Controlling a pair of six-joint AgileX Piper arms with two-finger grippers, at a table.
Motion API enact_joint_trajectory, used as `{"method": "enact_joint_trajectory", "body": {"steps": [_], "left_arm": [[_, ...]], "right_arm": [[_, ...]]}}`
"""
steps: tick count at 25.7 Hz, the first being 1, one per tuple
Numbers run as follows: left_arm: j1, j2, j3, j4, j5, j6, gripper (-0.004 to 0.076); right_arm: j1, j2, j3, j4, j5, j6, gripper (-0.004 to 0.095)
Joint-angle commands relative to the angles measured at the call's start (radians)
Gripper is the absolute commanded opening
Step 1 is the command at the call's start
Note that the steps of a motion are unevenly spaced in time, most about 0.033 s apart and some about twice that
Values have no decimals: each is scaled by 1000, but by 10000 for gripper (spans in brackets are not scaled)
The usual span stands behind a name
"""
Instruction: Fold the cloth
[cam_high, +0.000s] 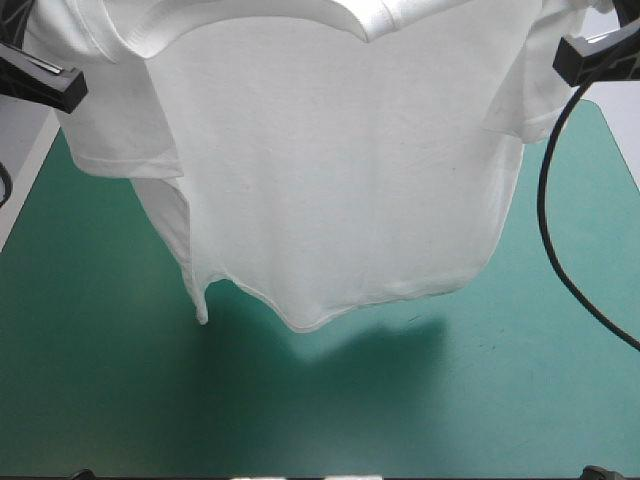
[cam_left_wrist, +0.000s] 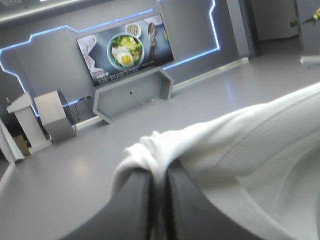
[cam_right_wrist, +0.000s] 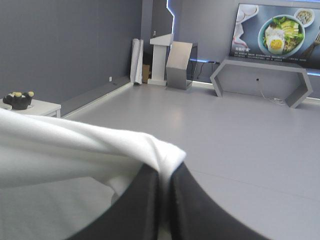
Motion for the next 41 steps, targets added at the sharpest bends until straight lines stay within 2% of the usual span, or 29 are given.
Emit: {"method": "enact_joint_trajectory", "body": {"steps": [1, 4, 6, 7, 8, 10, 13, 16, 22, 26, 28, 30, 31, 32, 34, 35, 37, 38, 40, 41], "left_arm": [[1, -8, -4, 88, 2, -1, -10], [1, 19, 81, 101, 23, -1, -10], [1, 40, 164, 140, -43, -8, -10], [1, 64, 209, 191, -88, -29, -10], [3, 86, 244, 219, -123, -55, -10], [46, 162, 291, 224, -157, -106, -10], [174, 306, 297, 47, -192, -114, -10], [242, 394, 297, -62, -243, -114, -10], [318, 535, 297, -140, -298, -124, -10], [322, 638, 297, -140, -385, -125, -3], [322, 683, 297, -140, -455, -128, 41], [322, 740, 297, -126, -555, -143, 153], [322, 767, 297, -126, -602, -143, 216], [322, 794, 297, -126, -671, -143, 320], [322, 833, 297, -129, -746, -143, 459], [322, 851, 297, -129, -786, -143, 539], [322, 860, 297, -129, -813, -143, 594], [322, 857, 297, -129, -812, -143, 593], [322, 827, 297, -127, -779, -141, 585], [320, 802, 297, -127, -744, -141, 585]], "right_arm": [[-11, -6, -7, -122, -23, -17, 0], [-11, 70, 61, -213, -11, -17, 0], [-13, 139, 111, -307, -51, 16, -1], [-42, 187, 130, -345, -106, 61, -13], [-85, 223, 135, -338, -139, 86, -18], [-191, 298, 135, -254, -196, 131, -18], [-362, 410, 135, -40, -241, 146, -18], [-447, 493, 135, 77, -270, 146, -18], [-504, 631, 137, 120, -263, 141, -18], [-504, 713, 137, 142, -277, 137, -18], [-510, 755, 137, 174, -305, 137, -5], [-520, 803, 137, 209, -358, 137, 61], [-530, 827, 137, 235, -399, 137, 126], [-539, 849, 137, 270, -430, 137, 230], [-556, 882, 137, 316, -466, 133, 404], [-566, 893, 137, 330, -473, 133, 549], [-574, 904, 137, 317, -475, 133, 711], [-577, 904, 135, 300, -473, 122, 795], [-577, 878, 133, 282, -438, 103, 849], [-577, 858, 133, 287, -410, 97, 845]]}}
